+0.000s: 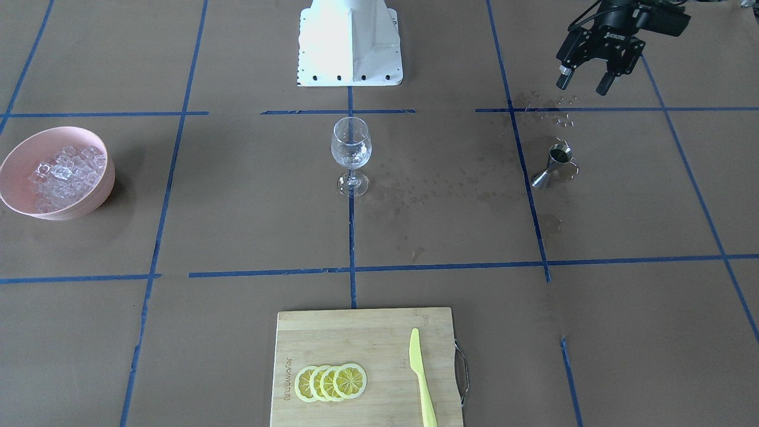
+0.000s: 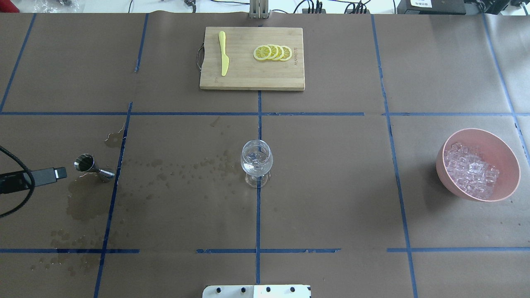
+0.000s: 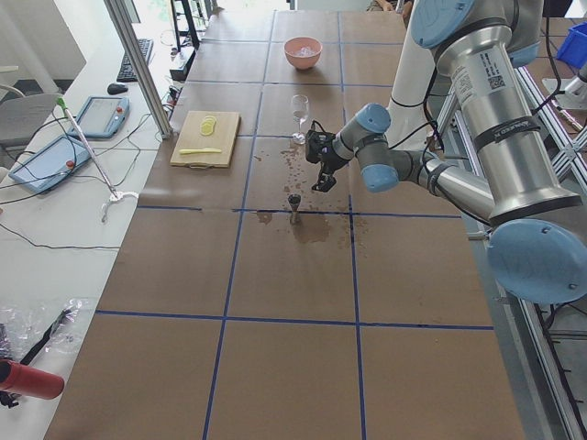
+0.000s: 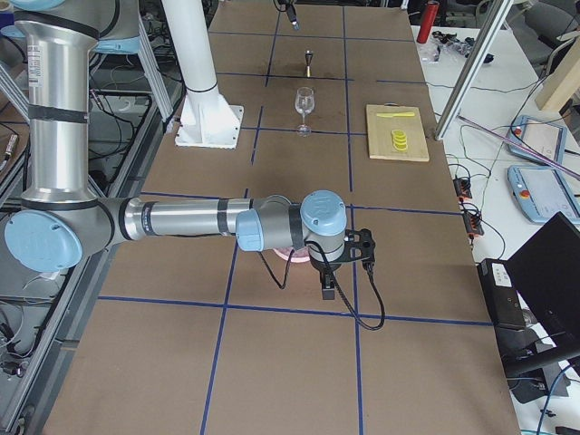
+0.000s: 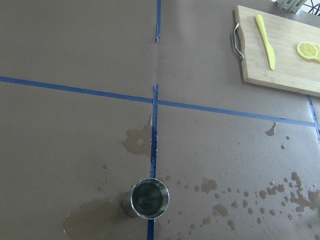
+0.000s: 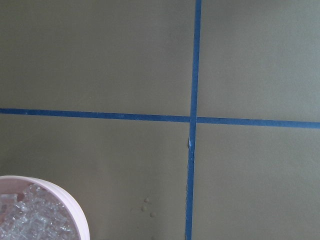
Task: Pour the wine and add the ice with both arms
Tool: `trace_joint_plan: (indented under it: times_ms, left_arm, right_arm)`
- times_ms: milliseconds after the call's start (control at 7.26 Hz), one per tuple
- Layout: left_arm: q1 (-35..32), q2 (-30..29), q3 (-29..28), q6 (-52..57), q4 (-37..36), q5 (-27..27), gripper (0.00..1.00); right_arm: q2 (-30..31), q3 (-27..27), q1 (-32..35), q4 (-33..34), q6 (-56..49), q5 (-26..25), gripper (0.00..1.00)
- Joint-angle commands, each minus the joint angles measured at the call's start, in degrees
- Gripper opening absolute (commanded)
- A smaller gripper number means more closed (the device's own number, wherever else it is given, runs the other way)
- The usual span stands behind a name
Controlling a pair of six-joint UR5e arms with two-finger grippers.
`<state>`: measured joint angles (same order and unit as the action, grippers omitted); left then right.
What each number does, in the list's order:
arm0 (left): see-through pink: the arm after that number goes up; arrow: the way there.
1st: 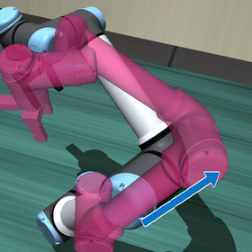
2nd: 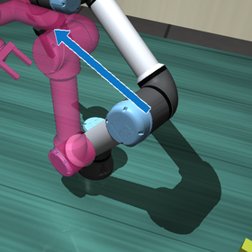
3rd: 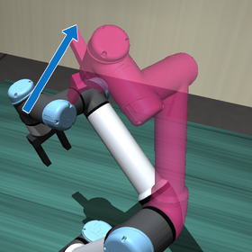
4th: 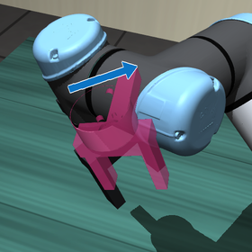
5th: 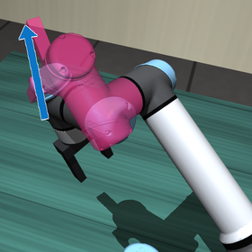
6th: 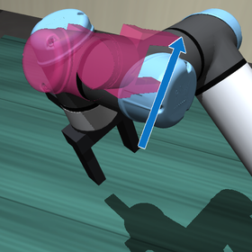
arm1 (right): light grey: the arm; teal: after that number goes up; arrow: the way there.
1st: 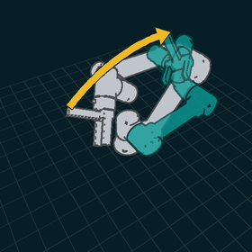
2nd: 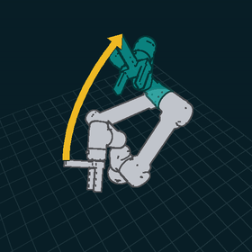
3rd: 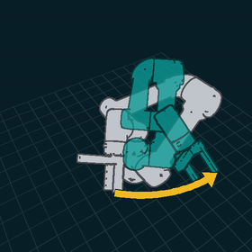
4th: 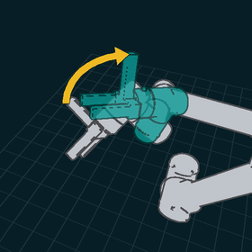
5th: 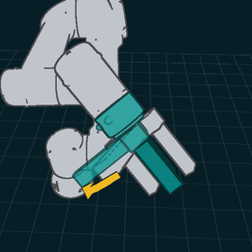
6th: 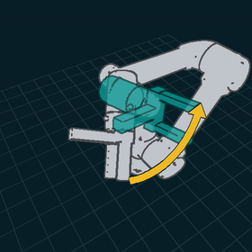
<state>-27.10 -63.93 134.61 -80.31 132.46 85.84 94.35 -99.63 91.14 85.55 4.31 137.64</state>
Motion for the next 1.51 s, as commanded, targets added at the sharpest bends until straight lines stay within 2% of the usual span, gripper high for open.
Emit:
trace_joint_plan:
  times_ms: [0,138,275,413,551,964,1377]
  left_arm:
    - [13.34,0.47,0.04,-12.35,-5.08,-13.9,1.0]
    - [18.09,0.47,-0.05,-15.81,-8.07,-20.12,1.0]
    - [21.7,-0.66,-0.13,-19.41,-14.71,-25.32,1.0]
    - [21.91,-2.76,-0.22,-19.88,-18.87,-29.29,0.99]
    - [23.13,-2.96,-1.53,-22.67,-19.78,-32.89,0.96]
    - [25.78,-9.44,-12.4,-24.45,-19.87,-44.84,0.94]
    - [25.61,-12.36,-16.56,-24.37,-19.96,-49.88,0.95]
  right_arm:
    - [0.13,-1.26,0.0,0.05,1.84,0.09,1.0]
    - [0.13,-1.35,0.0,-0.12,1.84,0.09,1.0]
    - [0.13,-1.44,0.0,0.14,1.84,0.17,1.0]
    - [0.13,-1.62,0.0,0.32,1.93,0.18,1.0]
    - [0.22,-1.71,0.0,0.41,2.02,0.18,1.0]
    - [0.04,-3.63,-0.09,0.32,3.77,0.7,1.0]
    - [0.56,-8.02,-3.15,0.41,13.06,-0.17,1.0]
